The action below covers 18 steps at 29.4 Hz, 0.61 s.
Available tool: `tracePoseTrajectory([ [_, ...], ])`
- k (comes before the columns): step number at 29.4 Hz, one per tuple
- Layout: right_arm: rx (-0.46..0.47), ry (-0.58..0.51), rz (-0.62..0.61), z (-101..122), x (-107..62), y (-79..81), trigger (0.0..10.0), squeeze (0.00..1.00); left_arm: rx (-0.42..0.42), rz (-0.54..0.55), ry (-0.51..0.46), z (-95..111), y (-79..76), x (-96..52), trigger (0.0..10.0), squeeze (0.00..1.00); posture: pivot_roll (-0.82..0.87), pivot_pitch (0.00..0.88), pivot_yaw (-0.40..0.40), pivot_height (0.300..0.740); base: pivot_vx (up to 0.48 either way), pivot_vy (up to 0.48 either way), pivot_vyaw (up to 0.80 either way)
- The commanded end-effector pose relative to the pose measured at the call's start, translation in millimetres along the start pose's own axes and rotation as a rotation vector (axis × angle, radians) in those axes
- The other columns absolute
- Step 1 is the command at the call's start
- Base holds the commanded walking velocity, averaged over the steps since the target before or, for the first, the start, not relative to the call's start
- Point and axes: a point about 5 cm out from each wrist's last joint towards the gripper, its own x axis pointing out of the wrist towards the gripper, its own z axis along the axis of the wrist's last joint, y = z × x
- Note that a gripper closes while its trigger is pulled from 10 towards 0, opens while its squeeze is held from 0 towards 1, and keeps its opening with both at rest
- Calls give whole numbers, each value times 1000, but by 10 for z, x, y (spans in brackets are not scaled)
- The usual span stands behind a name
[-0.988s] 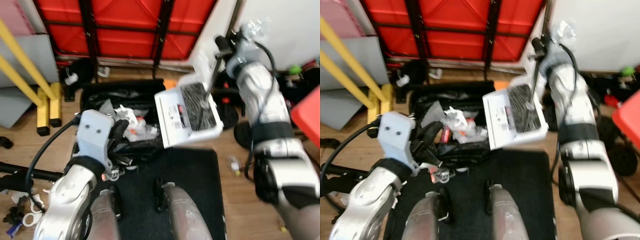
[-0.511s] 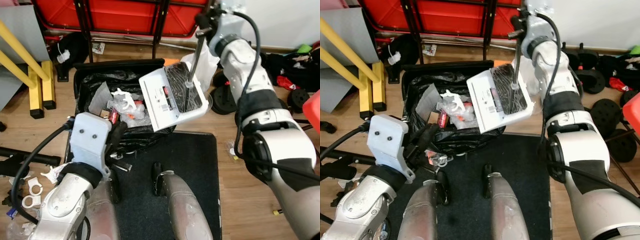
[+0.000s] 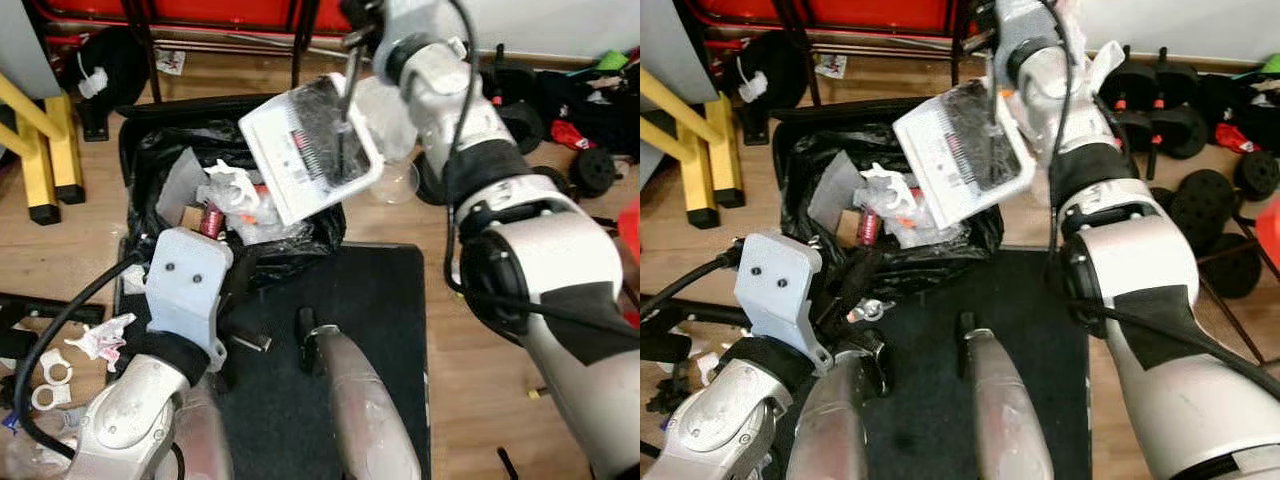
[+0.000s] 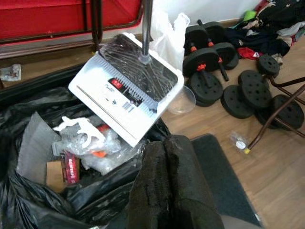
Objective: Sweep floor
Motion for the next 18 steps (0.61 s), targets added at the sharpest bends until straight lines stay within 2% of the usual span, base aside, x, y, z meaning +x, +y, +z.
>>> tracePoseTrajectory([
  [1,-96,-100,15,277,54,39,10000,0,-7,23,27,-19,-19,-42,10000,0,-109,527,-260,740,0,0,0],
  [2,-96,-100,15,277,54,39,10000,0,-7,23,27,-19,-19,-42,10000,0,-109,527,-260,740,0,0,0],
  [4,-161,-111,35,371,93,132,10000,0,-8,23,25,-11,-26,-42,10000,0,-118,528,-269,740,0,0,0],
  [7,-187,-115,40,411,107,168,10000,0,-9,23,24,-9,-30,-41,10000,0,-118,528,-269,740,0,0,0],
  [9,-265,-129,51,548,147,252,10000,0,-10,22,23,-4,-46,-36,10000,0,-123,527,-274,740,0,0,0],
  [10,-265,-129,51,548,147,252,10000,0,-10,22,23,-4,-46,-36,10000,0,-123,527,-274,740,0,0,0],
  [14,-289,-179,72,772,186,360,10000,0,-13,22,21,1,-67,-29,10000,0,-129,523,-283,740,0,0,0],
  [18,-288,-194,82,824,193,394,10000,0,-14,22,21,4,-72,-26,10000,0,-130,521,-284,740,0,0,0],
])
